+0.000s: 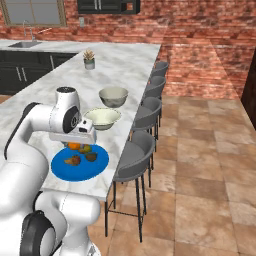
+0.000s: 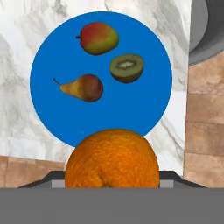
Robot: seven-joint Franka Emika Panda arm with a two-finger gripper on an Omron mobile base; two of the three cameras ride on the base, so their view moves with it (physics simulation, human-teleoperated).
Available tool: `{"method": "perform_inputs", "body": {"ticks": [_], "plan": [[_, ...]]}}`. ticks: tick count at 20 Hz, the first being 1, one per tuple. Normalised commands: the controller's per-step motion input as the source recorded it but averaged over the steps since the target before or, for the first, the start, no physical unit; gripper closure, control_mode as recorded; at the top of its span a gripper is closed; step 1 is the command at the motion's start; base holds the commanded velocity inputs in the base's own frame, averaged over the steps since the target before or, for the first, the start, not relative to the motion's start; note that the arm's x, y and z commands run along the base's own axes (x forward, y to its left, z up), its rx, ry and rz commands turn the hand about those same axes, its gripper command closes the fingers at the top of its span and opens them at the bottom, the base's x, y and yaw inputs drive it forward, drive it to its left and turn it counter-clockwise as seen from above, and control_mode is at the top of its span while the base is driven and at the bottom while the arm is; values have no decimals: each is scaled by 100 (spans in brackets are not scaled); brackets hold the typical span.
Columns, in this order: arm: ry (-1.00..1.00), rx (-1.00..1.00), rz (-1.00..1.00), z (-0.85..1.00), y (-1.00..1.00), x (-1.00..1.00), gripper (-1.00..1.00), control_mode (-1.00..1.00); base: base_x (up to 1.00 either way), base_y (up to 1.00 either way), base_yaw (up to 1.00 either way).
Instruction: Take the fruits from the plate on the dining counter and place two fruits in each bowl.
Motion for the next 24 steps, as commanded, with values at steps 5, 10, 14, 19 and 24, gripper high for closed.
{"method": "perform_inputs", "body": {"ticks": [5, 10, 14, 19, 24], "plan": [[0, 0, 0, 18, -7, -7, 100, -100, 0, 0, 0], [0, 0, 0, 0, 0, 0, 100, 100, -12, -74, 3], [0, 0, 0, 0, 0, 0, 100, 100, -1, -100, 25], [0, 0, 0, 0, 0, 0, 100, 100, 0, -100, 62], [0, 0, 0, 0, 0, 0, 100, 100, 0, -89, 73]]}}
